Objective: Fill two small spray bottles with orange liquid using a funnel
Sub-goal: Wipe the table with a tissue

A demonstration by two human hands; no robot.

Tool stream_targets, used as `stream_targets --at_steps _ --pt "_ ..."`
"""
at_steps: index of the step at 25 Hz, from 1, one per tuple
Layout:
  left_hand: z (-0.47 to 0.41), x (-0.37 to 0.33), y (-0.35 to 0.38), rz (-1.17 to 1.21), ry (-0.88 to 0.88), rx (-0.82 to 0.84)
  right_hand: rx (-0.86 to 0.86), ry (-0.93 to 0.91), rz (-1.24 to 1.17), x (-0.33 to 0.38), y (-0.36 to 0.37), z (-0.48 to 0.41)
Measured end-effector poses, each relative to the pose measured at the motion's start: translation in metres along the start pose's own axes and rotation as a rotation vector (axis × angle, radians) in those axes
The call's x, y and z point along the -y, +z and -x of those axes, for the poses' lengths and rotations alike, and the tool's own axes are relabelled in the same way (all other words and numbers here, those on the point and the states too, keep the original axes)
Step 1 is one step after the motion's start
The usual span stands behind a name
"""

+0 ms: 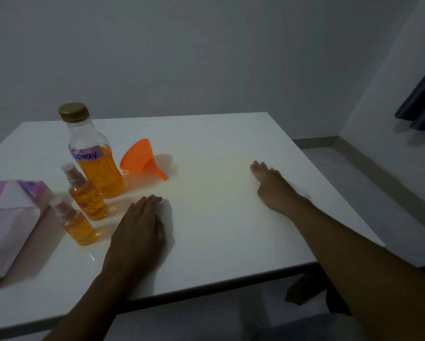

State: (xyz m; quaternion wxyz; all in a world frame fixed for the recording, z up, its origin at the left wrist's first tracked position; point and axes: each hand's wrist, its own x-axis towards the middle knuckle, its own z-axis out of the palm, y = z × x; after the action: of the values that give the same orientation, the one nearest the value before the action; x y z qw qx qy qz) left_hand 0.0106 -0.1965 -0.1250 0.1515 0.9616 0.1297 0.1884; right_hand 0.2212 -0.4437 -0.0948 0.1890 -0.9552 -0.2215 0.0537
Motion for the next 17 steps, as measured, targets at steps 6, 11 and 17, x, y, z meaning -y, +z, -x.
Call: stream_targets --at_steps 6,11,17 --pt "0.000 0.006 -0.001 0.031 -0.011 0.019 0.202 -0.500 -0.013 0.107 0.061 0.029" --pt "0.000 0.003 -0.003 0.030 -0.024 0.029 0.237 -0.600 -0.112 0.070 0.039 0.059" --pt "0.001 0.003 0.000 0.027 -0.052 0.037 0.183 -0.690 0.082 0.043 0.026 0.055"
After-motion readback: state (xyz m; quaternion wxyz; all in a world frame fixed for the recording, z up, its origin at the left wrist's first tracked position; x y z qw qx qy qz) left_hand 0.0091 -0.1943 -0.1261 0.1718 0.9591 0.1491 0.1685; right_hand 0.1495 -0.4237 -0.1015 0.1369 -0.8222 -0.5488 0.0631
